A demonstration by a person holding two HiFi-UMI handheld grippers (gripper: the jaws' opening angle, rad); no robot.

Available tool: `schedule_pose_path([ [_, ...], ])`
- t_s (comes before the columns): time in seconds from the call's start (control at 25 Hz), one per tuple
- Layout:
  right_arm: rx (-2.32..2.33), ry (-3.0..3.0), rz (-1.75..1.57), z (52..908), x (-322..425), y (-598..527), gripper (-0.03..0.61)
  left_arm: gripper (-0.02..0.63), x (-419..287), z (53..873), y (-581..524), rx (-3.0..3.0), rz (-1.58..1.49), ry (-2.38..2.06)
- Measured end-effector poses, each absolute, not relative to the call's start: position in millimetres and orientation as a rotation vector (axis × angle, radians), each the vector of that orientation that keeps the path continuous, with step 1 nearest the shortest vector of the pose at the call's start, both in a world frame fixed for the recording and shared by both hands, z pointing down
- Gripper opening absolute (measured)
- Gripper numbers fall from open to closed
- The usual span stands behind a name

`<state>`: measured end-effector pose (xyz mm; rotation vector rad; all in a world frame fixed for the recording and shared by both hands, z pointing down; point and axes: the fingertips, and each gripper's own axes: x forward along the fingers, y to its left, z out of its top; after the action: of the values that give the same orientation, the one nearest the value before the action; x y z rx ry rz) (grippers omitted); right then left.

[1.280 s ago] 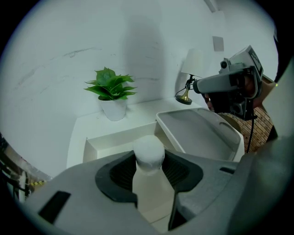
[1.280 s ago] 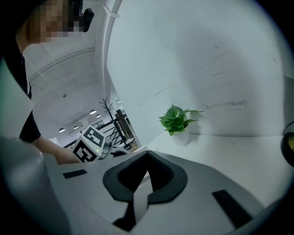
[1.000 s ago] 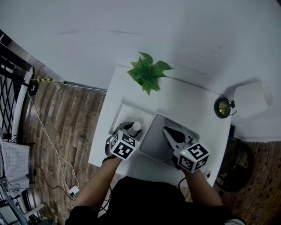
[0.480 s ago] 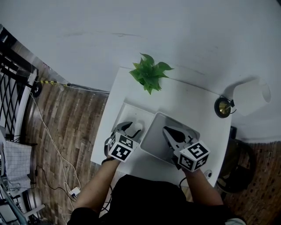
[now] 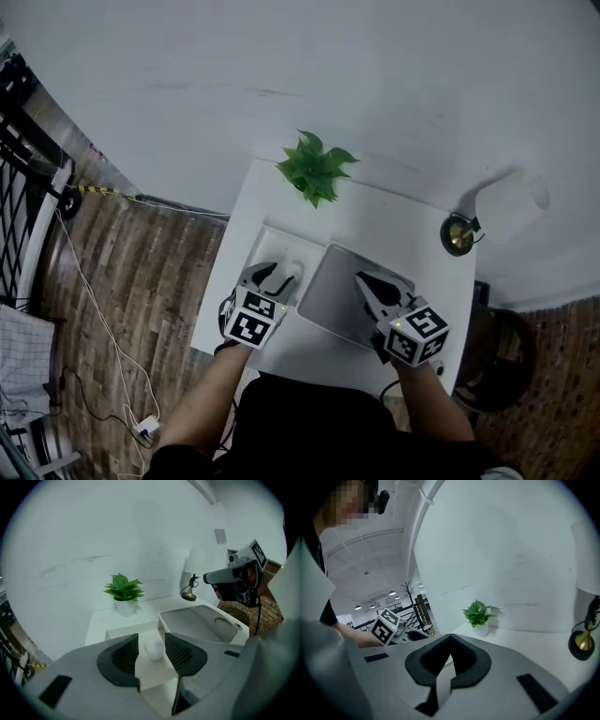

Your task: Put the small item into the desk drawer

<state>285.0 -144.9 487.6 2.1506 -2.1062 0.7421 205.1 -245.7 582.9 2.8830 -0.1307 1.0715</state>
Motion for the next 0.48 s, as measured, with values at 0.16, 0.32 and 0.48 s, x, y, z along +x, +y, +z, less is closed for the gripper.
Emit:
schedule_pose_path([
  [0.16, 2.184, -2.088, 0.696, 468, 278, -140, 0.003, 0.176, 189, 561, -240, 2.899, 1.030, -0.114],
  [0.32, 2.205, -2.081, 0.647, 449, 265, -140, 0.003, 0.155, 168, 545, -244, 2.913, 0.985, -0.133],
  [0.48, 2.199, -2.094, 0.612, 438, 249, -145, 0.003, 0.122, 142, 530, -252, 2.910, 0.933, -0.178],
])
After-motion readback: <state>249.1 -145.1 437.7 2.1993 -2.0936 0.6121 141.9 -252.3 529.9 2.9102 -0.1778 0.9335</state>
